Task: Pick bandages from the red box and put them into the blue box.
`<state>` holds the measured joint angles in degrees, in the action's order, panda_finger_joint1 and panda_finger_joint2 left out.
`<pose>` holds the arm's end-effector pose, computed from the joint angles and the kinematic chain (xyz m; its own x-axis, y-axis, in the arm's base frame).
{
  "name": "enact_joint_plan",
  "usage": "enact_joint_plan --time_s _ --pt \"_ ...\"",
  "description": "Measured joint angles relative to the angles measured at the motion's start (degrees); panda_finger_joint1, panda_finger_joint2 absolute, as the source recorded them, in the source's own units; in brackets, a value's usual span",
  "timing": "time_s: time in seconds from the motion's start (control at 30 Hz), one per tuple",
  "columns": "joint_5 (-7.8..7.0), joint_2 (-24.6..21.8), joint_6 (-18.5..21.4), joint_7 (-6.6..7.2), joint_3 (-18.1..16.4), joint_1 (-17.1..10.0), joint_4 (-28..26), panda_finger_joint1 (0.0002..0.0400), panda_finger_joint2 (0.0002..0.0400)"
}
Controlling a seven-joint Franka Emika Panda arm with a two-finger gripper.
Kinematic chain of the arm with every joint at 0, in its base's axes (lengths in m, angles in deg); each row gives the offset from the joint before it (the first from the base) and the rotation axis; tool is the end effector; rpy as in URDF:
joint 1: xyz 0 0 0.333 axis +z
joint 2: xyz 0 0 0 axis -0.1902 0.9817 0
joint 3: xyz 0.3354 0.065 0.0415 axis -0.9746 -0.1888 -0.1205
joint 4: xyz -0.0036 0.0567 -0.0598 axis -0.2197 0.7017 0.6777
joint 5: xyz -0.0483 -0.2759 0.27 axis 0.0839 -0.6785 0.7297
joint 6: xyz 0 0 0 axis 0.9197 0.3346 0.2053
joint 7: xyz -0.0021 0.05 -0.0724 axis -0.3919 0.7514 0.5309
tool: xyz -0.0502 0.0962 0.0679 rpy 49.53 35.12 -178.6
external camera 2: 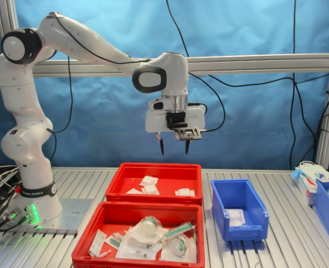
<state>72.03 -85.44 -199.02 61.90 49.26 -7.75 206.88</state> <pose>0.5340 -0.0386 0.4560 -0.5370 -0.8384 0.0933 -0.8435 0.5315 -0.0780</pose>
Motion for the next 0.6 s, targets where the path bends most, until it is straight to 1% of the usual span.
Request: enact_joint_plan --time_s 0.17,0.2,0.27,0.3,0.4,0.43,0.53,0.6 --pt "1.42 0.00 0.00 2.23 0.00 0.42 0.00 0.0400 0.0400" --pt "1.75 0.00 0.00 3.20 0.00 0.65 0.00 0.0400 0.0400" --pt "2.03 0.00 0.00 4.09 0.00 0.87 0.00 0.0400 0.0400" --pt "2.29 0.00 0.00 5.06 0.00 1.10 0.00 0.0400 0.0400" --pt "2.57 0.00 0.04 6.28 0.00 1.43 0.00 0.0400 0.0400" --pt "2.71 0.00 0.12 6.94 0.00 1.67 0.00 0.0400 0.0400" --pt "2.88 0.00 0.25 7.74 0.00 2.11 0.00 0.0400 0.0400" --pt "3.04 0.00 0.38 8.61 0.00 2.77 0.00 0.0400 0.0400"
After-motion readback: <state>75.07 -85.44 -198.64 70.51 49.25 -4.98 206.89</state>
